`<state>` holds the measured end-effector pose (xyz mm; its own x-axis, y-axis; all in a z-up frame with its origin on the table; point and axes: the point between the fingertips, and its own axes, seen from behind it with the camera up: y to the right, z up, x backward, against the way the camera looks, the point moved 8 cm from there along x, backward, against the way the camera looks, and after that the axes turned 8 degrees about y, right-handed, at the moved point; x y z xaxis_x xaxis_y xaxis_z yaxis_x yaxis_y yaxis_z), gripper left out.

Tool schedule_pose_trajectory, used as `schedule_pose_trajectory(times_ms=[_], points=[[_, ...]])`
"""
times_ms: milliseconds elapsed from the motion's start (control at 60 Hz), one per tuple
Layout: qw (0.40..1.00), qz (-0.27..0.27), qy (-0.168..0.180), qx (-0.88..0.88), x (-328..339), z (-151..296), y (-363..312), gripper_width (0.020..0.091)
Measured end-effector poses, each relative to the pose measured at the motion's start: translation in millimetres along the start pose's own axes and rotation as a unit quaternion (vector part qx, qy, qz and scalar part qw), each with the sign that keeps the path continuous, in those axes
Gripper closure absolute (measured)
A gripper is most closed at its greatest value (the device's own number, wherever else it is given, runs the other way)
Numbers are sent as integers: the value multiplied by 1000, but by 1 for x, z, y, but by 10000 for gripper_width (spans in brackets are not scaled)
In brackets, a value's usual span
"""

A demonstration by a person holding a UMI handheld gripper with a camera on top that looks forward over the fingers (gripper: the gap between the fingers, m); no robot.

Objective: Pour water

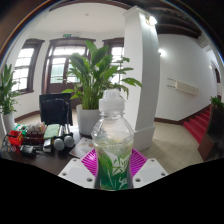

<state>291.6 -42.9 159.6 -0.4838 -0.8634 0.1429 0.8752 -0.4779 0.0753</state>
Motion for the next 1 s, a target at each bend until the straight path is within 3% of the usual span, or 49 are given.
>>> schedule_pose_trajectory(times_ms=[150, 183, 350, 517, 583, 617, 767, 1000], points=[[1000, 2, -12, -23, -7, -36, 8, 719], [999, 1, 14, -30, -8, -33, 9, 724], [999, 3, 26, -43, -2, -41, 6, 693], [998, 11, 15, -53, 9, -37, 14, 543], [997, 15, 7, -73, 14, -39, 12, 399], [996, 21, 12, -82, 20, -34, 10, 366], [996, 45, 17, -71, 65, -22, 1, 328], [995, 81, 9, -60, 161, -2, -26, 330]])
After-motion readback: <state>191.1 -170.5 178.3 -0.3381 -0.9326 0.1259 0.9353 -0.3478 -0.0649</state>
